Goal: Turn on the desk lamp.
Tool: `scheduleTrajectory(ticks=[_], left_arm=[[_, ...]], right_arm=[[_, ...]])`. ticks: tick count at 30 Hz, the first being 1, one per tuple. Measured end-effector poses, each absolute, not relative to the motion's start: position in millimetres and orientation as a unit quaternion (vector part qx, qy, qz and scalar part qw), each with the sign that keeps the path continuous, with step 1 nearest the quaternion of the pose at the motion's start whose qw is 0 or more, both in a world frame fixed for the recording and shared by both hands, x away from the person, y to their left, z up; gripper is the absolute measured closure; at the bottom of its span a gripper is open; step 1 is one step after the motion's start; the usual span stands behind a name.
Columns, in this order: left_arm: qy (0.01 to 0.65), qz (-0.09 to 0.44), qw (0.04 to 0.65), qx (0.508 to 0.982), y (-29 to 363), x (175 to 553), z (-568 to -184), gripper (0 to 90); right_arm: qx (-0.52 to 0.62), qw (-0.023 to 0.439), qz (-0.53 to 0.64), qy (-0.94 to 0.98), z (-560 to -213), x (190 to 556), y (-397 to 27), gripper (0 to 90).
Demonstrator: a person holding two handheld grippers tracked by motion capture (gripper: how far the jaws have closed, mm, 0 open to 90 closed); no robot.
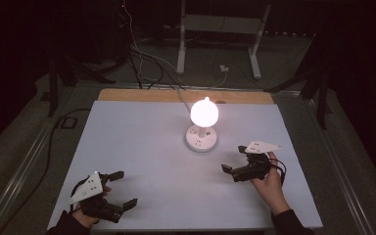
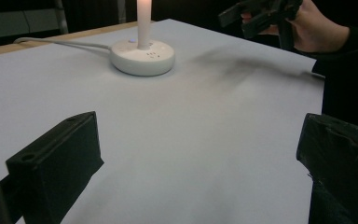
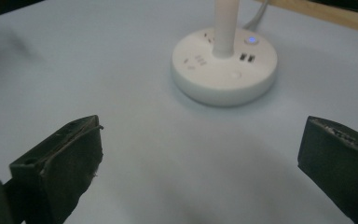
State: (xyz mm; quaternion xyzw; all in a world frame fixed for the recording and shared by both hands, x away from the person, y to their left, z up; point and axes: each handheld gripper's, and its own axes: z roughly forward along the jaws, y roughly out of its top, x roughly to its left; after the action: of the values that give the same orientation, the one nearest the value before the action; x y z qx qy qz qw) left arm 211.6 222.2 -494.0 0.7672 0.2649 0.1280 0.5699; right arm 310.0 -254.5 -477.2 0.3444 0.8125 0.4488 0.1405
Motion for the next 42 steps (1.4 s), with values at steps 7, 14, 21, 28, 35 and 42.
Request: scheduleTrajectory(ticks=[7, 14, 21, 28, 35, 42], left_arm=[[0.266, 0.128, 0.571, 0.766, 222, 212, -494, 0.4], [0.267, 0.128, 0.572, 0.765, 223, 212, -494, 0.4], [0.267, 0.128, 0.57, 0.766, 223, 212, -494, 0.4], [0.264, 0.129, 0.569, 0.768, 222, 211, -494, 0.4], [0.264, 0.128, 0.569, 0.768, 222, 212, -495, 0.4], [0.263, 0.127, 0.568, 0.769, 222, 212, -494, 0.4]], right_arm=[[0.351, 0.137, 0.43, 0.82, -489, 288, -269, 0.1], [0.37, 0.118, 0.428, 0.816, -499, 270, -288, 0.1], [0.393, 0.119, 0.426, 0.806, -505, 255, -306, 0.1], [0.414, 0.13, 0.405, 0.805, -513, 245, -317, 0.1], [0.413, 0.135, 0.403, 0.805, -515, 248, -316, 0.1], [0.406, 0.136, 0.401, 0.81, -515, 248, -312, 0.1]])
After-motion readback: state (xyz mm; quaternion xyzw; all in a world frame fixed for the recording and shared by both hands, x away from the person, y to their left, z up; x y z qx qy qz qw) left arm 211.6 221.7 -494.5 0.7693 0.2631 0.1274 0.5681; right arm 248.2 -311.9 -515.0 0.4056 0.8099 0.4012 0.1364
